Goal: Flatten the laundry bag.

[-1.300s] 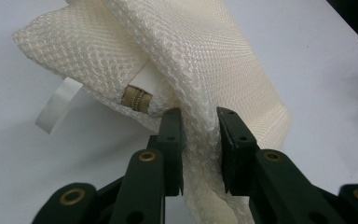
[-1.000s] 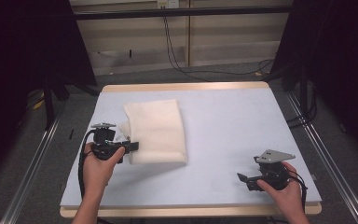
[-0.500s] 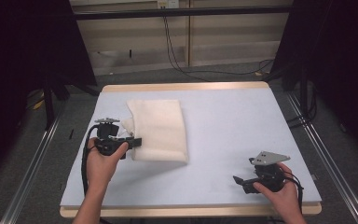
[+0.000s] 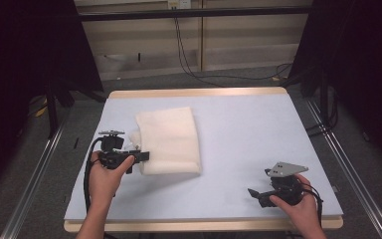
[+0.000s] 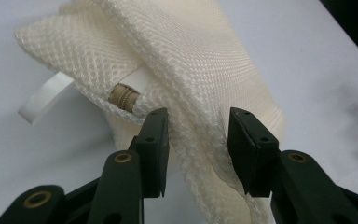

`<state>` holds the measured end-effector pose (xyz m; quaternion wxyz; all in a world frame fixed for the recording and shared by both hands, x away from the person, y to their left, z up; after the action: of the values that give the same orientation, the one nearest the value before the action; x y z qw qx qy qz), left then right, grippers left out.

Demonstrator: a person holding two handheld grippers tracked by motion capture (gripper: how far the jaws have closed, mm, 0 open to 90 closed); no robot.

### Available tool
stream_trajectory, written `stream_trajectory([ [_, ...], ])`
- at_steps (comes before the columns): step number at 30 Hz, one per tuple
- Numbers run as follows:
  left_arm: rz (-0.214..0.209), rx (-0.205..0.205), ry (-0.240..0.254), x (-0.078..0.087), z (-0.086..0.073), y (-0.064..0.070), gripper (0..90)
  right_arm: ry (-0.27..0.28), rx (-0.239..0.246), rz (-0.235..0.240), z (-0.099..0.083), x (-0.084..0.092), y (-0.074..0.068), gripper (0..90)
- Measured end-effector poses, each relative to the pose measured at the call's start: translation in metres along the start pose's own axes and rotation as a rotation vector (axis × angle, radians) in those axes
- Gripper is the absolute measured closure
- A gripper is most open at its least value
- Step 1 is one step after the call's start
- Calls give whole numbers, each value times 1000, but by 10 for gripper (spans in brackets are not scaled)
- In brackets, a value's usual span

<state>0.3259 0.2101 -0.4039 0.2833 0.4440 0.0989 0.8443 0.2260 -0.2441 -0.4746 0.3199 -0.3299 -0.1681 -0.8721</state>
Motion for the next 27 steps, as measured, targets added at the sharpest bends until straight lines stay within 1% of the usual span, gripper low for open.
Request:
stream_trajectory([
  [1,-3,6,-4,-1,-1,-1,573,1,-2,-2,0,0,0,104],
  [2,-3,20,2,-2,-1,-2,571,3,-3,-3,0,0,0,104],
  [3,-1,17,1,-2,-2,-3,571,3,-9,-2,1,1,0,104],
  [4,6,1,-9,-1,-2,-4,603,1,-10,-5,1,1,0,104],
  [5,8,-2,-7,-1,-1,-4,631,-3,2,-7,1,1,0,104],
  [6,-1,0,-1,-1,-1,-3,656,-9,6,-16,1,1,-1,104],
  [7,-10,4,3,0,-1,-3,697,-9,16,-14,1,0,-2,104],
  [8,-11,-2,0,1,0,-2,731,-14,16,-15,2,0,-3,104],
  [9,-14,-1,10,0,1,0,751,-11,20,-8,2,-1,-3,104],
  [10,-17,-5,6,0,2,1,775,-5,29,-7,3,-1,-4,103],
  [11,-14,-6,0,-1,3,2,804,-9,26,-3,4,-1,-5,102],
  [12,-9,-11,-10,-2,3,3,817,-4,37,-4,4,-2,-5,102],
  [13,-2,-13,-11,-4,3,3,820,-10,36,-5,5,-2,-6,102],
  [15,-12,-3,-17,-5,3,3,839,-10,37,-2,5,-2,-7,102],
  [17,-13,1,-9,-5,3,3,849,-9,39,0,5,-2,-8,102],
  [18,-24,18,4,-5,4,4,851,-7,41,1,5,-2,-8,102],
  [20,-29,11,5,-5,6,6,853,7,39,14,8,-2,-9,100],
  [22,-44,17,13,-6,10,10,854,19,40,18,13,-2,-12,94],
  [23,-49,18,16,-7,12,12,854,28,55,25,16,-3,-14,85],
  [25,-58,20,26,-9,14,16,854,35,80,3,22,-6,-20,81],
  [26,-61,13,22,-10,16,18,853,40,98,-2,25,-8,-22,78],
  [27,-64,8,21,-11,17,19,853,43,105,3,29,-9,-25,77],
])
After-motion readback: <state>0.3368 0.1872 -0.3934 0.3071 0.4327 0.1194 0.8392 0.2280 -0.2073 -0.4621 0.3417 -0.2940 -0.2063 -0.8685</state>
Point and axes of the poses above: each handheld gripper's, and its own axes: x roughly backward along the jaws, z roughly out of its top, y roughly to its right, the point moved 1 cm from there along -x, roughly forward along the jaws, and after that the axes turned 6 degrees about x, right-handed, at the moved point
